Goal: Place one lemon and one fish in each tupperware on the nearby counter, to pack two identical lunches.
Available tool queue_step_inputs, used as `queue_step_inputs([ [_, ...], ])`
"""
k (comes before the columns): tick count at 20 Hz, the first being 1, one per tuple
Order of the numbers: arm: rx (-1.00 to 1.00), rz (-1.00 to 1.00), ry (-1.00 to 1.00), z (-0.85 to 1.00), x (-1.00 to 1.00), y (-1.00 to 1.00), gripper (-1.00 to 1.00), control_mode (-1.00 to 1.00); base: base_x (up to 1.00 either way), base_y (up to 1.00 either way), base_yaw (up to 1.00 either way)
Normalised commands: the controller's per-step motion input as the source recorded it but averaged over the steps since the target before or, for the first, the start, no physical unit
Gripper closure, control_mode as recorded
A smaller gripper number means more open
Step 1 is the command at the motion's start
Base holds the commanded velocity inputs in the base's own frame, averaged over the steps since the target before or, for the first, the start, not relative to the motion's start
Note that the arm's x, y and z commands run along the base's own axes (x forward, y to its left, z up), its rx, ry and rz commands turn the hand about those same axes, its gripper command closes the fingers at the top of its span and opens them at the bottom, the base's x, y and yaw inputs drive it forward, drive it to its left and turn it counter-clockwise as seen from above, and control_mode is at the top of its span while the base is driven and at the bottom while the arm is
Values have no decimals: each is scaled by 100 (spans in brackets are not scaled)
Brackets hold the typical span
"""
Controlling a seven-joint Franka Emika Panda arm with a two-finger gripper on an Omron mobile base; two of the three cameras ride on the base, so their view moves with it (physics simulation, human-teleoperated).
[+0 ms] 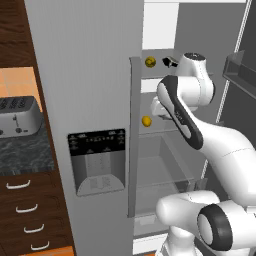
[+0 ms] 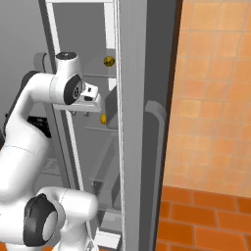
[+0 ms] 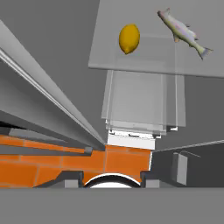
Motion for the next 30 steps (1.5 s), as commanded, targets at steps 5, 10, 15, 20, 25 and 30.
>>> queue_step_inputs([
  [5,0,0,-15,0,-25,-3,-100,-100,0,0,0],
  [10,0,-1,-21,-3,-7,-4,-100,-100,0,0,0],
  [15,0,0,-10,-16,0,-22,-100,-100,0,0,0],
  [20,-10,0,-25,21,4,-9,-100,-100,0,0,0],
  [25,-5,0,-28,68,0,0,-100,-100,0,0,0],
  [30,4,-2,-11,73,5,-1,-100,-100,0,0,0],
])
